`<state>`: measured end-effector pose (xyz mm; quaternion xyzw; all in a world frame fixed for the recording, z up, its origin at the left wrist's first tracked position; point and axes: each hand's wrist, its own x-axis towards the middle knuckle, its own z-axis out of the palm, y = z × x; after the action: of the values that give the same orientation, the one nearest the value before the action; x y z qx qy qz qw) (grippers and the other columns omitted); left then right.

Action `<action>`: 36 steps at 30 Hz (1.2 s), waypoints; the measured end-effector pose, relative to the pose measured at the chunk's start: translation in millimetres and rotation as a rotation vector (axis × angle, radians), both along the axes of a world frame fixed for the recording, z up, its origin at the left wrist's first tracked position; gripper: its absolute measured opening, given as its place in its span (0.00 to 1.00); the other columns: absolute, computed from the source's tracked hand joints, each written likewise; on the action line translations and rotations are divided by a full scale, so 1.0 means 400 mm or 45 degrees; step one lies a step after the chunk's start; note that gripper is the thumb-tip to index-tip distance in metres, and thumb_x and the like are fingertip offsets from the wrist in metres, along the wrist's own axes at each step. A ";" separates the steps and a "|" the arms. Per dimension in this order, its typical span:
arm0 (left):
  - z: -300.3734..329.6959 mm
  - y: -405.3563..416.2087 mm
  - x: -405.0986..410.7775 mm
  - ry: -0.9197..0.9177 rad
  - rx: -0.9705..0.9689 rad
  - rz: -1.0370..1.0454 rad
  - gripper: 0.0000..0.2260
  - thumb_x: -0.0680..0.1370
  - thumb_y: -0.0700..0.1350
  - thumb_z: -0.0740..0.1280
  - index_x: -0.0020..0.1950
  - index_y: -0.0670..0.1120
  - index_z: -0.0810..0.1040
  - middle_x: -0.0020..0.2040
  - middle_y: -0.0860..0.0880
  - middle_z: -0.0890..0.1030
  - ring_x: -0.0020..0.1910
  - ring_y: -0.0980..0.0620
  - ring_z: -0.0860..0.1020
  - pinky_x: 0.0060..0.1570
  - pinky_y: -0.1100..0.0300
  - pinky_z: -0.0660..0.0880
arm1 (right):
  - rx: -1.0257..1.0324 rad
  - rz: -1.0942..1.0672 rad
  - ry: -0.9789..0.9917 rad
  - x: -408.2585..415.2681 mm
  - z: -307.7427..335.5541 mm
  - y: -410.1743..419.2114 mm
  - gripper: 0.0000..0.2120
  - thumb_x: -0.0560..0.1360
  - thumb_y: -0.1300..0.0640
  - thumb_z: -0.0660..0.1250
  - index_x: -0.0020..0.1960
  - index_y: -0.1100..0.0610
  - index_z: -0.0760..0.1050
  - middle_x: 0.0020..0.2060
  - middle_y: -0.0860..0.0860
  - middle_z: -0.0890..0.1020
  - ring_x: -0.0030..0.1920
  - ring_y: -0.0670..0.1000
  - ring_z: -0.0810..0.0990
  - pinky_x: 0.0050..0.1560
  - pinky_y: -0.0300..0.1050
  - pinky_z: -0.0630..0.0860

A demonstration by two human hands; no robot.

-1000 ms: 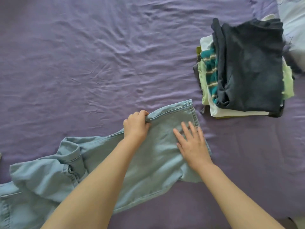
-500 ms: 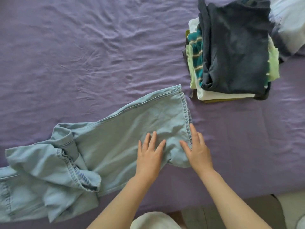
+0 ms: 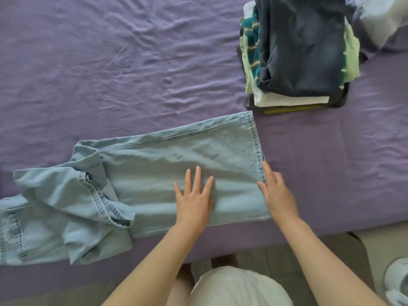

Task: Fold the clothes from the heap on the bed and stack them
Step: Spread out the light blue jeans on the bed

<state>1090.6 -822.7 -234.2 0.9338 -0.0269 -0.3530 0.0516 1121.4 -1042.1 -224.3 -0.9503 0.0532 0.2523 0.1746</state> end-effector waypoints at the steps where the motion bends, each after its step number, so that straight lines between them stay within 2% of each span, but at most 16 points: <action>1: 0.002 0.000 -0.009 0.042 0.053 0.066 0.31 0.81 0.58 0.56 0.78 0.57 0.41 0.77 0.45 0.32 0.75 0.41 0.33 0.71 0.35 0.45 | -0.029 -0.010 0.031 -0.006 -0.007 -0.004 0.28 0.81 0.54 0.58 0.77 0.52 0.51 0.59 0.56 0.70 0.36 0.61 0.75 0.32 0.50 0.71; 4: 0.009 0.007 -0.025 0.150 0.080 0.315 0.38 0.78 0.61 0.59 0.77 0.57 0.35 0.76 0.45 0.29 0.75 0.40 0.31 0.71 0.34 0.46 | -0.066 -0.059 0.017 -0.030 -0.029 -0.014 0.28 0.81 0.54 0.58 0.77 0.52 0.50 0.59 0.56 0.70 0.35 0.60 0.73 0.31 0.48 0.69; 8: 0.019 0.048 -0.026 0.197 -0.044 0.300 0.38 0.78 0.60 0.60 0.78 0.56 0.38 0.77 0.45 0.31 0.76 0.42 0.34 0.72 0.38 0.51 | -0.141 -0.255 0.019 -0.043 -0.030 -0.005 0.26 0.80 0.58 0.58 0.76 0.53 0.54 0.60 0.58 0.70 0.37 0.56 0.69 0.35 0.49 0.68; 12: 0.018 0.139 -0.018 0.093 0.052 0.148 0.34 0.79 0.57 0.59 0.78 0.54 0.41 0.78 0.45 0.37 0.77 0.43 0.38 0.73 0.41 0.49 | -0.319 0.199 -0.399 -0.010 -0.004 0.066 0.32 0.63 0.71 0.74 0.66 0.63 0.72 0.59 0.63 0.76 0.53 0.65 0.77 0.46 0.59 0.75; 14: 0.011 0.190 0.004 0.065 0.112 0.237 0.35 0.80 0.59 0.57 0.78 0.53 0.40 0.78 0.45 0.37 0.77 0.43 0.37 0.74 0.40 0.48 | -0.254 0.386 -0.511 0.028 -0.002 0.142 0.31 0.60 0.66 0.78 0.62 0.62 0.76 0.60 0.63 0.77 0.59 0.65 0.77 0.51 0.61 0.75; 16: 0.003 0.239 0.035 0.045 0.117 0.344 0.36 0.79 0.62 0.56 0.78 0.53 0.39 0.78 0.45 0.35 0.77 0.43 0.37 0.74 0.39 0.48 | -0.157 0.496 -0.409 0.065 -0.005 0.249 0.30 0.63 0.59 0.79 0.63 0.60 0.76 0.63 0.63 0.76 0.63 0.66 0.75 0.56 0.67 0.72; 18: -0.011 0.283 0.067 -0.002 0.104 0.366 0.36 0.78 0.64 0.55 0.78 0.54 0.39 0.77 0.46 0.34 0.77 0.44 0.36 0.73 0.39 0.47 | -0.100 0.671 -0.226 0.098 -0.017 0.356 0.29 0.71 0.48 0.72 0.70 0.54 0.70 0.71 0.60 0.68 0.70 0.65 0.65 0.62 0.72 0.63; 20: -0.026 0.320 0.097 -0.029 0.101 0.287 0.35 0.78 0.67 0.51 0.78 0.55 0.38 0.77 0.47 0.33 0.76 0.45 0.34 0.73 0.39 0.42 | -0.112 0.820 0.006 0.141 -0.056 0.415 0.30 0.77 0.36 0.53 0.76 0.43 0.53 0.77 0.52 0.48 0.77 0.59 0.45 0.68 0.72 0.46; 21: -0.032 0.334 0.114 -0.032 0.106 0.228 0.35 0.78 0.68 0.49 0.77 0.56 0.37 0.77 0.47 0.33 0.76 0.45 0.34 0.73 0.39 0.41 | -0.135 0.826 0.070 0.173 -0.080 0.420 0.29 0.77 0.34 0.46 0.76 0.40 0.45 0.77 0.48 0.41 0.76 0.55 0.37 0.68 0.72 0.40; 23: -0.039 0.351 0.155 -0.051 0.084 0.159 0.32 0.78 0.67 0.46 0.77 0.58 0.38 0.78 0.48 0.35 0.76 0.45 0.34 0.72 0.38 0.38 | -0.210 0.804 0.091 0.230 -0.116 0.402 0.26 0.77 0.34 0.41 0.74 0.35 0.42 0.76 0.45 0.38 0.75 0.52 0.33 0.66 0.72 0.36; 25: -0.038 0.365 0.207 -0.170 0.022 0.178 0.28 0.81 0.62 0.48 0.78 0.57 0.43 0.79 0.51 0.43 0.78 0.46 0.40 0.72 0.40 0.38 | -0.199 0.797 -0.010 0.263 -0.113 0.380 0.24 0.80 0.38 0.44 0.75 0.37 0.49 0.77 0.46 0.45 0.77 0.52 0.41 0.67 0.71 0.38; 27: -0.035 0.394 0.265 -0.320 0.055 0.238 0.26 0.83 0.49 0.54 0.79 0.53 0.48 0.79 0.51 0.52 0.78 0.47 0.47 0.73 0.40 0.42 | -0.109 0.654 -0.255 0.278 -0.094 0.368 0.21 0.81 0.49 0.54 0.73 0.50 0.64 0.74 0.52 0.62 0.75 0.56 0.58 0.69 0.69 0.49; 29: -0.033 0.429 0.316 -0.379 0.168 0.259 0.27 0.79 0.38 0.59 0.76 0.51 0.57 0.76 0.49 0.61 0.76 0.45 0.54 0.73 0.41 0.48 | -0.126 0.529 -0.435 0.302 -0.087 0.360 0.19 0.78 0.60 0.63 0.68 0.58 0.70 0.68 0.56 0.72 0.70 0.60 0.67 0.67 0.67 0.57; 32: -0.031 0.452 0.352 -0.371 0.273 0.180 0.13 0.77 0.39 0.63 0.61 0.47 0.73 0.59 0.46 0.75 0.64 0.43 0.67 0.71 0.45 0.56 | -0.264 0.636 -0.345 0.345 -0.085 0.347 0.19 0.74 0.66 0.64 0.64 0.57 0.72 0.58 0.57 0.77 0.61 0.59 0.72 0.69 0.59 0.55; 34: -0.038 0.446 0.360 -0.372 0.304 0.172 0.08 0.78 0.39 0.62 0.56 0.46 0.75 0.55 0.46 0.77 0.61 0.43 0.68 0.70 0.47 0.57 | -0.310 0.647 -0.370 0.370 -0.083 0.338 0.14 0.74 0.67 0.62 0.57 0.56 0.75 0.51 0.55 0.78 0.55 0.58 0.72 0.67 0.53 0.56; 36: -0.046 0.437 0.371 -0.454 0.308 0.269 0.08 0.77 0.39 0.62 0.54 0.46 0.77 0.53 0.46 0.77 0.60 0.44 0.68 0.64 0.49 0.59 | -0.345 0.573 -0.400 0.384 -0.079 0.341 0.12 0.74 0.66 0.61 0.54 0.56 0.76 0.50 0.55 0.78 0.55 0.58 0.72 0.66 0.52 0.57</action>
<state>1238.9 -647.8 -252.5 0.9784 0.1047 -0.1757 -0.0297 1275.2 -905.6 -255.9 -0.9802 -0.1531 0.1253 -0.0080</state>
